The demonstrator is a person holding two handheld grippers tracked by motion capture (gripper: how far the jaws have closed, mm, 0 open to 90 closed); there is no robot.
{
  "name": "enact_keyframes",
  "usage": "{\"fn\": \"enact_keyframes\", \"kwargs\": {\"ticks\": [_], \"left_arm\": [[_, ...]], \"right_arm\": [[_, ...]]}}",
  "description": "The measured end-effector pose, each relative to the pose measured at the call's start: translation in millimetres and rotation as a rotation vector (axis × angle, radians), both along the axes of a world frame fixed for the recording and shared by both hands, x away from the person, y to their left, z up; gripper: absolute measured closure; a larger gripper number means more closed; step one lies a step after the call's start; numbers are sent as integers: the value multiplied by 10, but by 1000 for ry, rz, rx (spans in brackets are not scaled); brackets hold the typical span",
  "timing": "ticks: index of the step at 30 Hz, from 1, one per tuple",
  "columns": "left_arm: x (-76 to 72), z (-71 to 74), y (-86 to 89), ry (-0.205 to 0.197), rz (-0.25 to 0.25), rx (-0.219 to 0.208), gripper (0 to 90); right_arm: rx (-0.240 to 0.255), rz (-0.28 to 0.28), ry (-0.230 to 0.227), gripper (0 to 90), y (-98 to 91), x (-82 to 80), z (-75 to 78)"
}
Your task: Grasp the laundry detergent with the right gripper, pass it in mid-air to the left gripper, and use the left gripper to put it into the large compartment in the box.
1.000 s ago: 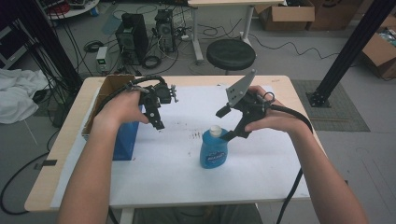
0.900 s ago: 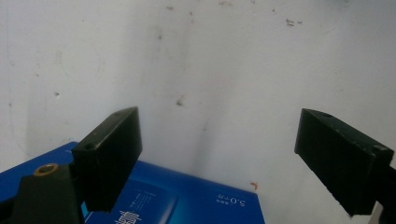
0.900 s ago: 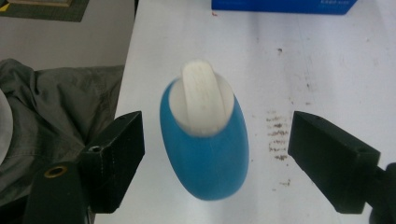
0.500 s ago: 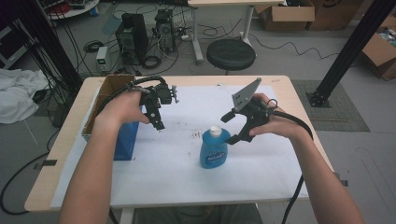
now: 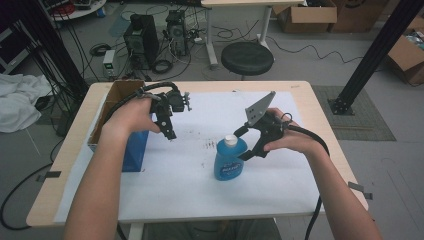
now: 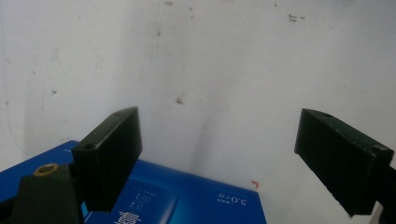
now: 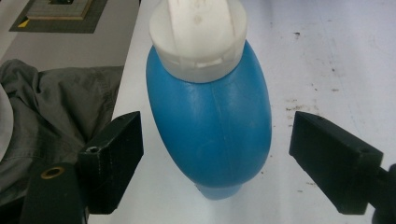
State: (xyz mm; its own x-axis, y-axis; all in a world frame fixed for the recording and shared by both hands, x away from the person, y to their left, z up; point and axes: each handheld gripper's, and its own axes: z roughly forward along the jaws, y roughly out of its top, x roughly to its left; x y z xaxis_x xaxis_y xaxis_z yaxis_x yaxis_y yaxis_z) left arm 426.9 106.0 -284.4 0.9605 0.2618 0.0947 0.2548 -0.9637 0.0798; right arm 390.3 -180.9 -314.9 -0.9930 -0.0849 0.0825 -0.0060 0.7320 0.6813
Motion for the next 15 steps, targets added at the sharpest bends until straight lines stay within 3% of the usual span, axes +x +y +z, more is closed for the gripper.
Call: {"fn": "enact_keyframes", "kwargs": {"ticks": [15], "left_arm": [[4, -1, 9, 3, 1, 0, 155]], "right_arm": [[10, 8, 22, 194, 134, -29, -231]]}}
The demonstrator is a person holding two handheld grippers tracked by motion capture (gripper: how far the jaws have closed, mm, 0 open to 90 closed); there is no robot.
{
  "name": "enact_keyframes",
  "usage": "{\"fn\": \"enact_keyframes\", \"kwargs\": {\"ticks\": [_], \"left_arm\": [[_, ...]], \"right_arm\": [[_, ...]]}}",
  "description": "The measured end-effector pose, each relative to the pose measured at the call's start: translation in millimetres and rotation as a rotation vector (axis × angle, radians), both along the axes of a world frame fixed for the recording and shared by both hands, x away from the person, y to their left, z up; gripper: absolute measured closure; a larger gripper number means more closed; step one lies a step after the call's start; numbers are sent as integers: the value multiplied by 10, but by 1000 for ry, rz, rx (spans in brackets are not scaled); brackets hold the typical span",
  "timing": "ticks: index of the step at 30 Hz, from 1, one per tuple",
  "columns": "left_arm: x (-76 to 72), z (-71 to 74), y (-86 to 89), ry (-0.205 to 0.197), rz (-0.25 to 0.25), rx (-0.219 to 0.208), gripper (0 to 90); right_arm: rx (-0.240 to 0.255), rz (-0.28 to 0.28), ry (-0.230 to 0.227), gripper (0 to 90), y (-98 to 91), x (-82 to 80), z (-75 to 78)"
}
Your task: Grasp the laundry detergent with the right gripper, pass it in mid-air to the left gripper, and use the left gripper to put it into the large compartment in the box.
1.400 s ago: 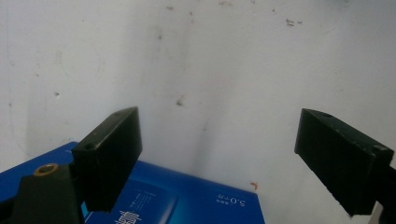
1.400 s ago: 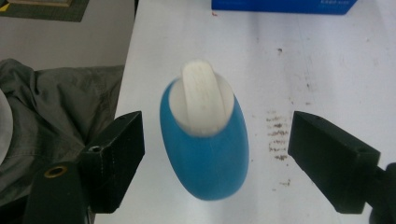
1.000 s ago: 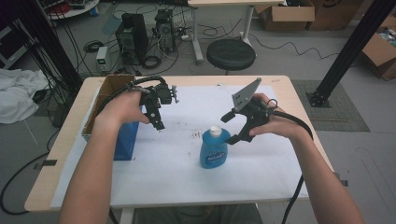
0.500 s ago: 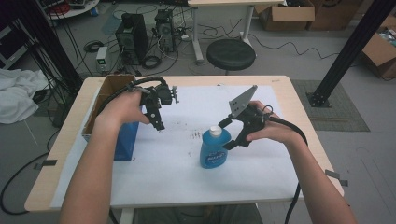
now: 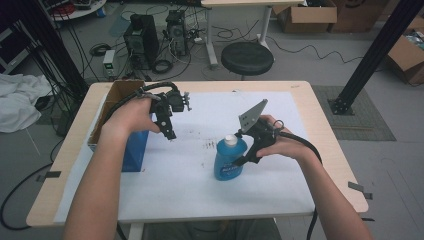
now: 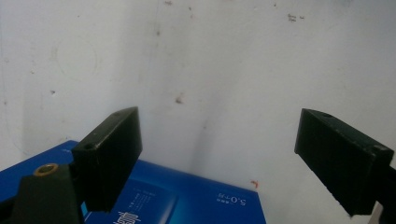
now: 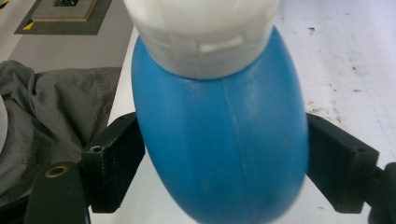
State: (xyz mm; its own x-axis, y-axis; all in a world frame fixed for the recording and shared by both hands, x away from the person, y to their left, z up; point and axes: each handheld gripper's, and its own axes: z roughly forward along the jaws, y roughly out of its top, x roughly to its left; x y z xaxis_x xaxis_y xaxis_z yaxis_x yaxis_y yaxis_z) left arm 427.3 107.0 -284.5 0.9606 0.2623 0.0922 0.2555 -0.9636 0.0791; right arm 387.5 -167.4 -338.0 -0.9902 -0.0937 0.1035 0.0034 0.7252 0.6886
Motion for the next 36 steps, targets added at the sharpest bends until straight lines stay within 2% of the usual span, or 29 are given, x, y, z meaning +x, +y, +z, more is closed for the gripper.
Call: {"fn": "enact_keyframes", "kwargs": {"ticks": [13, 20, 24, 31, 36], "left_arm": [[-8, 8, 10, -1, 1, -2, 154], [-17, 16, 13, 0, 4, -5, 155], [-27, 23, 16, -3, 4, -9, 155], [-38, 39, 20, -5, 1, -17, 155], [-47, 57, 17, -5, -6, -29, 155]], "right_arm": [[27, -4, 4, 228, 61, -20, -108], [34, -4, 4, 278, 68, -29, -155], [48, -8, 4, 366, 60, -26, -170], [92, -4, 24, 395, 8, 6, -202], [96, -8, 8, 415, 4, -9, -195]]}}
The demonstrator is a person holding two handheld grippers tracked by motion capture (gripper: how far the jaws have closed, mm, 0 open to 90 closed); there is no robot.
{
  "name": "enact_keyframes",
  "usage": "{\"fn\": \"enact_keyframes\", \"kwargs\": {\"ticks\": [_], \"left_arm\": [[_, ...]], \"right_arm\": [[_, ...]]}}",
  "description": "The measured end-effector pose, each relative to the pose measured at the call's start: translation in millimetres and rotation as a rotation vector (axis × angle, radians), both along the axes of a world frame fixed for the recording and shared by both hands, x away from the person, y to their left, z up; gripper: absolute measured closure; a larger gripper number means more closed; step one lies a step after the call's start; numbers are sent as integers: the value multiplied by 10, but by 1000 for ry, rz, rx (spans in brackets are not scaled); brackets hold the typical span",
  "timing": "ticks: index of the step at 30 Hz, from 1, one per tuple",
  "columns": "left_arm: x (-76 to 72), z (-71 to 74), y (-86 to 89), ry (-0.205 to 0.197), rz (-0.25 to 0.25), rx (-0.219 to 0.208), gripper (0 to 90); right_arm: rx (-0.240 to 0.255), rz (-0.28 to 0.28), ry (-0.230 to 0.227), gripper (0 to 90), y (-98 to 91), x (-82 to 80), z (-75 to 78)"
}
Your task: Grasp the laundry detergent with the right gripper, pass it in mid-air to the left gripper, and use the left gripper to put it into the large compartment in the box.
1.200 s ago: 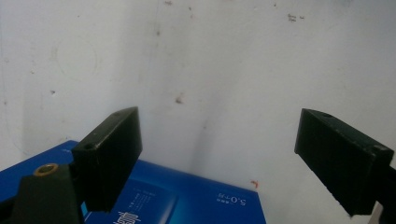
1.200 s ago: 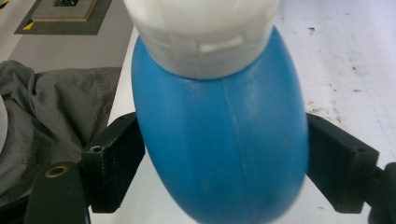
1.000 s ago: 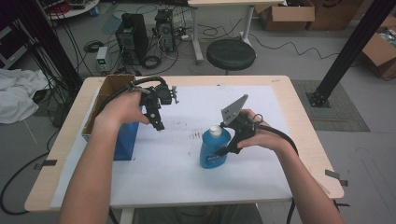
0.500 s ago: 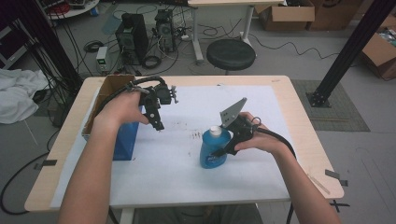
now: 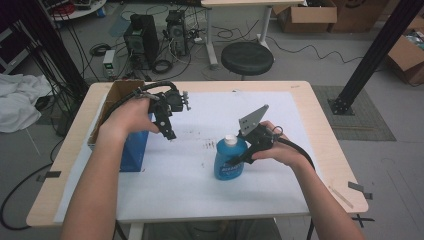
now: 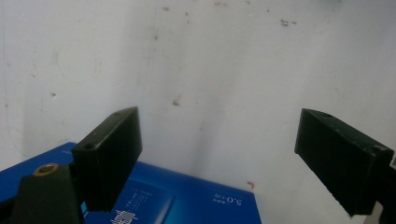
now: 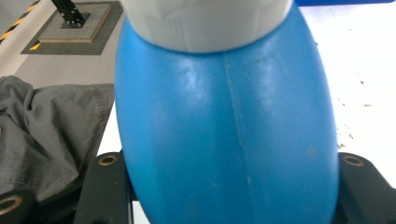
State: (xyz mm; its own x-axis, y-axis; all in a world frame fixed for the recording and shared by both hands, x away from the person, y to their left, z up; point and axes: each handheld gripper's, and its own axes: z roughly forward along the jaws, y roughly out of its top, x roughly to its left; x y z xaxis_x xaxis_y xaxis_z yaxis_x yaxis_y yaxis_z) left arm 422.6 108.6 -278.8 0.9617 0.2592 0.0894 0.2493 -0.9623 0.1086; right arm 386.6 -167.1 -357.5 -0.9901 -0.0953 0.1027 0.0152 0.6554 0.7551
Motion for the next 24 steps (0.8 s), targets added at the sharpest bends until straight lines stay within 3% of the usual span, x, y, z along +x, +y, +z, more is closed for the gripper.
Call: {"fn": "enact_keyframes", "kwargs": {"ticks": [8, 16, 21, 24], "left_arm": [[-53, 108, -39, -3, -22, -29, 154], [-153, 346, -113, -15, -53, -82, 155], [-258, 542, -213, -9, -81, -151, 154], [-328, 658, -303, -2, -125, -182, 153]], "right_arm": [[8, -39, 12, 426, 27, 39, 68], [3, -55, 23, 429, 111, 78, 290], [13, -49, 36, 431, 166, 87, 393], [4, -42, 35, 431, 213, 76, 442]]}}
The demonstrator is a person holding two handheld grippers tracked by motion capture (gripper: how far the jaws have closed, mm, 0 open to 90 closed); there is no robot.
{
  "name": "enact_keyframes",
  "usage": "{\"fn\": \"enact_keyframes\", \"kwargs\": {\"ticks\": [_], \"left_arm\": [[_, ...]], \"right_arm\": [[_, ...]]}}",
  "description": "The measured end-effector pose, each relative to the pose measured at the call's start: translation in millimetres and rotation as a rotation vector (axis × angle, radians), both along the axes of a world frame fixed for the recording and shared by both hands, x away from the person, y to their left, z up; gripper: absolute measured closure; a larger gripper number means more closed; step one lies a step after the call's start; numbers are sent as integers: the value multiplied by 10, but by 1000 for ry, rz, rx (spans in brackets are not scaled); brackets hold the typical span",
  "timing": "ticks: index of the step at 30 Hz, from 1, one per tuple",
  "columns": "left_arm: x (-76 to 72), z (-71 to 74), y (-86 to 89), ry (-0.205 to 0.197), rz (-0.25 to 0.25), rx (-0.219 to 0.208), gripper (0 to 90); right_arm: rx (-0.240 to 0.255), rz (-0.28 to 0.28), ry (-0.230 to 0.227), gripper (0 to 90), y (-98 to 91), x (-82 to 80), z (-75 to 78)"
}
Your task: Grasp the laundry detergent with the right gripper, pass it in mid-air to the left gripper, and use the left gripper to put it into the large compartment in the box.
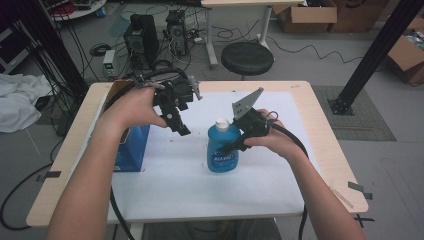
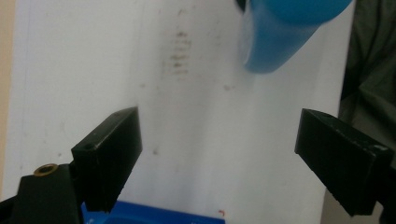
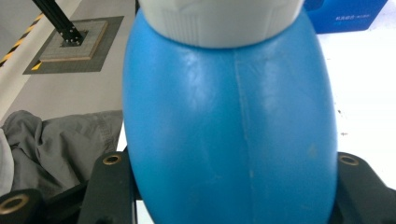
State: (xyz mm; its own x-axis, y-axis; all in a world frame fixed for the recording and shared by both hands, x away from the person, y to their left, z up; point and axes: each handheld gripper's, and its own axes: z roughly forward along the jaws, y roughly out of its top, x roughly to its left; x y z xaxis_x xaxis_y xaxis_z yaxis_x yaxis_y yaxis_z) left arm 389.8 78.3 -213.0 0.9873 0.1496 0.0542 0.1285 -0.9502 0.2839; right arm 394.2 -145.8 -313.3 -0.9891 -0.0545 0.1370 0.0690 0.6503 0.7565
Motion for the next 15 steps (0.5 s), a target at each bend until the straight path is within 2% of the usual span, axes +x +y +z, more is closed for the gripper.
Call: {"fn": "enact_keyframes", "kwargs": {"ticks": [1, 5, 9, 10, 13, 15], "left_arm": [[-31, 36, -38, 6, -11, -24, 153], [-106, 121, -136, 16, -48, -57, 150], [-172, 168, -246, 12, -83, -69, 146], [-178, 177, -269, 7, -95, -62, 146], [-197, 171, -329, 10, -93, -58, 135], [-206, 160, -371, 2, -90, -53, 95]], "right_arm": [[-3, 2, -6, 431, 17, -5, 13], [-10, 3, -8, 431, 72, -16, 58], [-7, 4, -6, 432, 125, -30, 111], [-7, 4, -6, 432, 138, -33, 127], [-5, 10, -6, 432, 177, -45, 170], [-4, 14, -5, 432, 205, -57, 203]]}}
